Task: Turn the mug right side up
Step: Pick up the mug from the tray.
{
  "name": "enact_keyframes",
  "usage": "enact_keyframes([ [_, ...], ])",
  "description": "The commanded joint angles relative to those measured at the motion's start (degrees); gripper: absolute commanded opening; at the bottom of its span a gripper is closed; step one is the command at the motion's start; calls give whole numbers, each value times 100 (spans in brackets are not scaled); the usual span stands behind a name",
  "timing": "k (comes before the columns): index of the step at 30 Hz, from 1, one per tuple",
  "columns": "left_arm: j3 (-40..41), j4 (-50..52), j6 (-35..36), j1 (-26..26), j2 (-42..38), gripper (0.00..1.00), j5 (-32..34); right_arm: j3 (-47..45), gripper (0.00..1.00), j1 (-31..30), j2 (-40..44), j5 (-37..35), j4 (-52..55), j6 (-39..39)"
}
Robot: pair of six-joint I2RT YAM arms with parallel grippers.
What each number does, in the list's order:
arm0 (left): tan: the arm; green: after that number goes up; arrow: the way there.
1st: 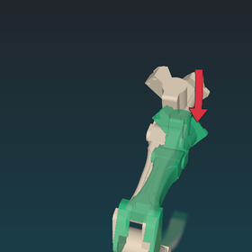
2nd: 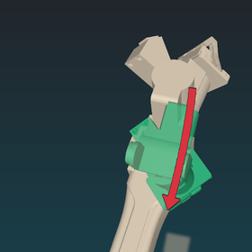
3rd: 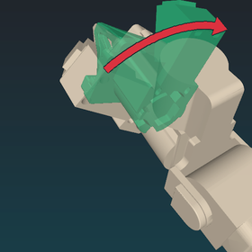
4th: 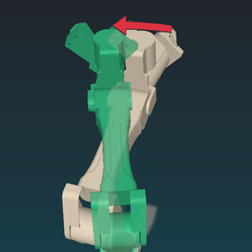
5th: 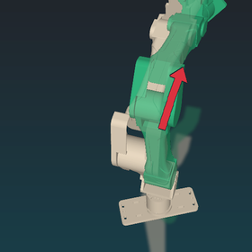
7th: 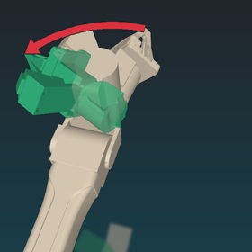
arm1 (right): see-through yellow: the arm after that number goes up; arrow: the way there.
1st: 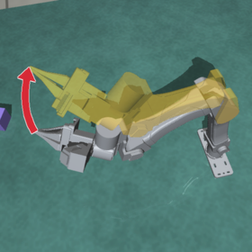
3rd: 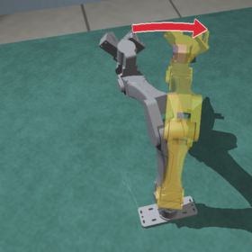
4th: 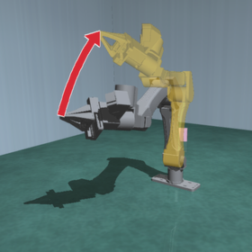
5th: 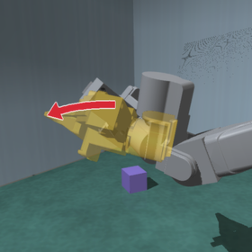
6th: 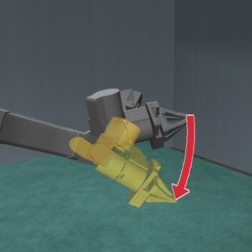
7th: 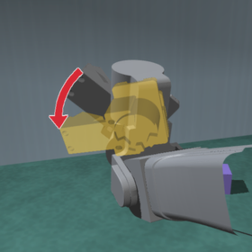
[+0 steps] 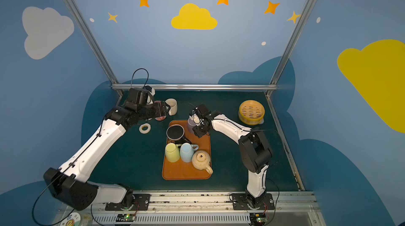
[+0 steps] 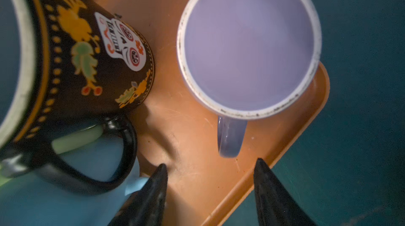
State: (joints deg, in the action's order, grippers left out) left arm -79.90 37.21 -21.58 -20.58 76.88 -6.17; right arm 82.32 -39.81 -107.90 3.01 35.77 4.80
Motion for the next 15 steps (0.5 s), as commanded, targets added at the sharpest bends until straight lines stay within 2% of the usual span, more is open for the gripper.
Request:
enact_keyframes([
  [1, 304, -84, -56, -24, -439, 100, -218, 323, 57, 8, -246, -98, 337, 187],
  [8, 1073, 32, -91, -32, -1474, 100, -104, 633, 52, 95, -650, 7, 440, 208],
  [15, 1714, 18, -281, -32, -2224, 100, -173, 860, 42, 140, -855, 34, 518, 175],
])
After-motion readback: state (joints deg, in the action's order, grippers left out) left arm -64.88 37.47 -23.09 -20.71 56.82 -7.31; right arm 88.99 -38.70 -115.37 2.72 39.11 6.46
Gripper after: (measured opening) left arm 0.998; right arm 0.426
